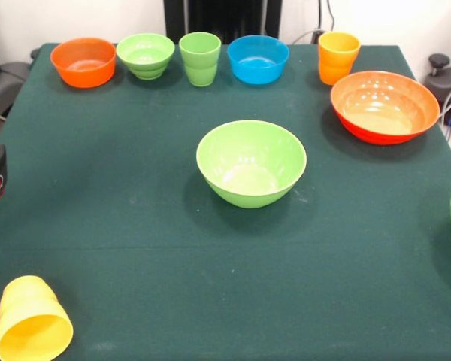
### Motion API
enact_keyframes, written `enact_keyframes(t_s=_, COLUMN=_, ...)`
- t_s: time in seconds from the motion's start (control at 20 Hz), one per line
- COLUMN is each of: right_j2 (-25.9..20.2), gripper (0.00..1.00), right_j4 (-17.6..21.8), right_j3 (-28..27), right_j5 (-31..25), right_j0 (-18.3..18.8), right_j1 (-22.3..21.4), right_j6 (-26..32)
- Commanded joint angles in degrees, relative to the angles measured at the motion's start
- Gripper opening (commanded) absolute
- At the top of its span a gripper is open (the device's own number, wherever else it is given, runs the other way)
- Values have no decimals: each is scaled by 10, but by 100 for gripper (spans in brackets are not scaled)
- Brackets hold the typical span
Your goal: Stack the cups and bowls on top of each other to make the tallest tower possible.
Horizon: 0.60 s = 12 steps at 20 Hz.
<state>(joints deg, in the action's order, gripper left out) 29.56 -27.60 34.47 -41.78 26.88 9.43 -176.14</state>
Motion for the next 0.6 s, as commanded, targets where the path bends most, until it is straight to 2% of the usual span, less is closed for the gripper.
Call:
enact_keyframes(t_s=0.05, right_j2=-119, gripper=0, right_j4=12, right_j3=64, right_j5=10, right_j0=-46, right_j1=34, right_j6=45)
enact_keyframes(t_s=0.15, right_j2=-114, gripper=0, right_j4=19, right_j3=62, right_j5=15, right_j0=-51, right_j1=35, right_j6=48)
enact_keyframes(t_s=0.5, right_j2=-129, gripper=0, right_j4=48, right_j3=68, right_j5=43, right_j0=-50, right_j1=28, right_j6=111)
enact_keyframes(t_s=0.6, right_j2=-118, gripper=0, right_j4=63, right_j3=63, right_j5=46, right_j0=-54, right_j1=30, right_j6=117)
